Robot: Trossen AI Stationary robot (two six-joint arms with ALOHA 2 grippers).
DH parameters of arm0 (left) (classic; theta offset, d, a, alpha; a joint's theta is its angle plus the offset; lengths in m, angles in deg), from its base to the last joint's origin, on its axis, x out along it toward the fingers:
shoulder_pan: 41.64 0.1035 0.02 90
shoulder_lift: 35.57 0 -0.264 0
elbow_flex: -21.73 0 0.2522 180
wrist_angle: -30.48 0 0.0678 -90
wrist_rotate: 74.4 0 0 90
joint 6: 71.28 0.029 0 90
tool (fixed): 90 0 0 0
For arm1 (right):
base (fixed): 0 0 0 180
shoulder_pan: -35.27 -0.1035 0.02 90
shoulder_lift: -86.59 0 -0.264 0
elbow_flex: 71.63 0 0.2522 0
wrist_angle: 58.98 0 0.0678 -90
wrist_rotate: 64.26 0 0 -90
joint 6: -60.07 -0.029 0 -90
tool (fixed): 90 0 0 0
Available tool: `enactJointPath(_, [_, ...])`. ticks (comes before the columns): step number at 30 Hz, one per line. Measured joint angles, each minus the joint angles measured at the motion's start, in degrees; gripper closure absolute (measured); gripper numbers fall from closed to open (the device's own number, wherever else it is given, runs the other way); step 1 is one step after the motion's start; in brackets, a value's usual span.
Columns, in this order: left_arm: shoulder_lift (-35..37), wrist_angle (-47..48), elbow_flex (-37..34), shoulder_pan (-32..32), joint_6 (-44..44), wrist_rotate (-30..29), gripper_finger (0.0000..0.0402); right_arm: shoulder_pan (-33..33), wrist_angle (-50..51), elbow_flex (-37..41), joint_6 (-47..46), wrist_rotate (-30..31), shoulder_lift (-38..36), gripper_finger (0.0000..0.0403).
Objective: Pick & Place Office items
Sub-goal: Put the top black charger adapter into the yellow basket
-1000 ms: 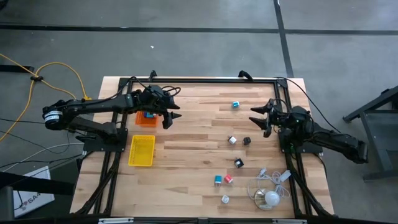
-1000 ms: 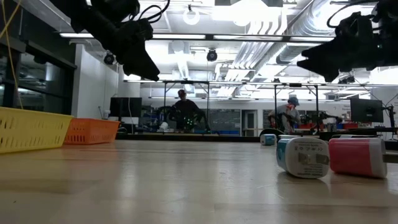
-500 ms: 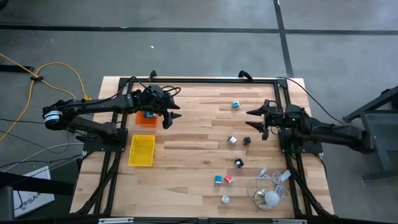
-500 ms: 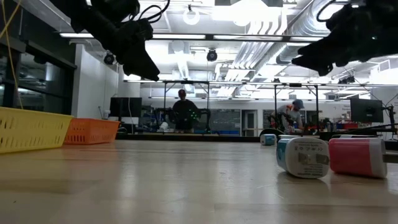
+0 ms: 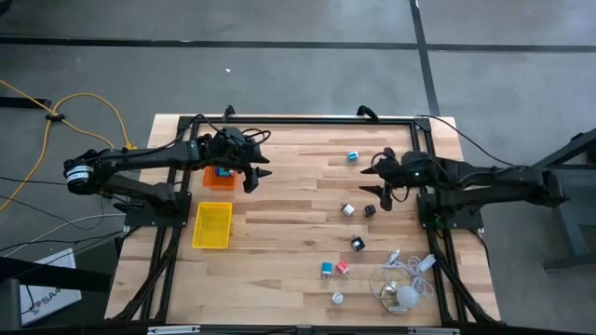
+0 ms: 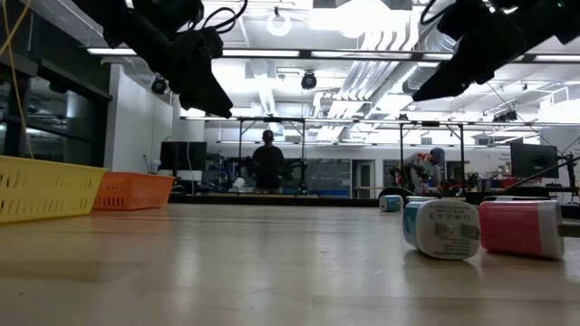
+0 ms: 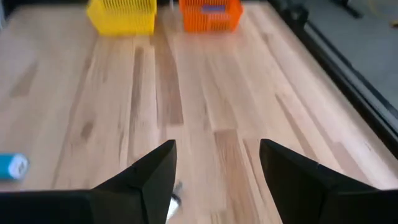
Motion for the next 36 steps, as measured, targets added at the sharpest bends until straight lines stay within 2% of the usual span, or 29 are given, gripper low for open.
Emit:
enactJointPath(10, [0.0, 0.0, 0.0, 0.0, -0.02, 0.0, 0.0211, -3.31, 7.84, -2.73, 4.56, 1.15, 7.79, 0.0184])
enactJointPath(21, [0.0, -0.01, 0.0, 0.0, -0.01, 0.0, 0.0211, -7.87, 14.45, -2.73, 4.75, 1.14, 8.98, 0.0184])
enactJointPath(36, [0.0, -0.01, 0.0, 0.01, 0.0, 0.0, 0.0211, -10.73, 15.66, -2.73, 5.23, -0.57, 18.44, 0.0184])
